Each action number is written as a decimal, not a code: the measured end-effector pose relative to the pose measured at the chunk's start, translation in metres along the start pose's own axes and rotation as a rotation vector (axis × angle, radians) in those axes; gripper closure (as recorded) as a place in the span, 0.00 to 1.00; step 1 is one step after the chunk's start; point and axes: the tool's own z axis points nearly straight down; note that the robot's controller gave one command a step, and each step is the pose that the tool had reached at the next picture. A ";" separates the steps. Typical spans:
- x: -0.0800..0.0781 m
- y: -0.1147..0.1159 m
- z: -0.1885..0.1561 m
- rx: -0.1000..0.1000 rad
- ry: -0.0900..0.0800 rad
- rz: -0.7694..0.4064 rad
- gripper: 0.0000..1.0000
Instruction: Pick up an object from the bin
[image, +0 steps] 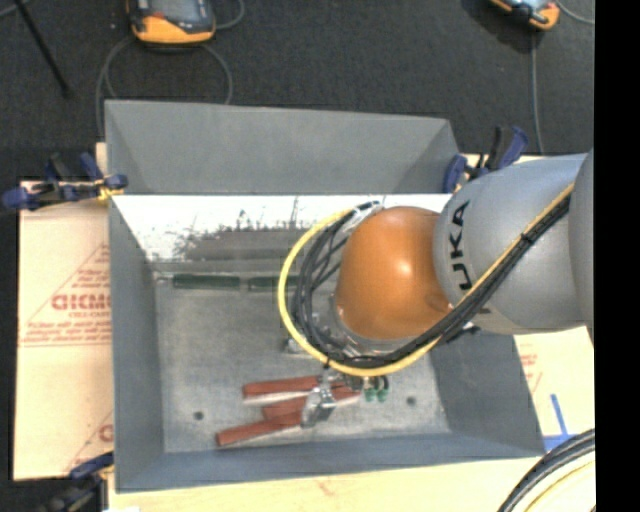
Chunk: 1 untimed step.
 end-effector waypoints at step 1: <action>0.003 -0.009 0.061 0.001 -0.004 -0.075 0.00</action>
Offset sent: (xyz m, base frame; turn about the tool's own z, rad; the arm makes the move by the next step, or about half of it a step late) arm -0.0136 0.0101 -0.0813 -0.0864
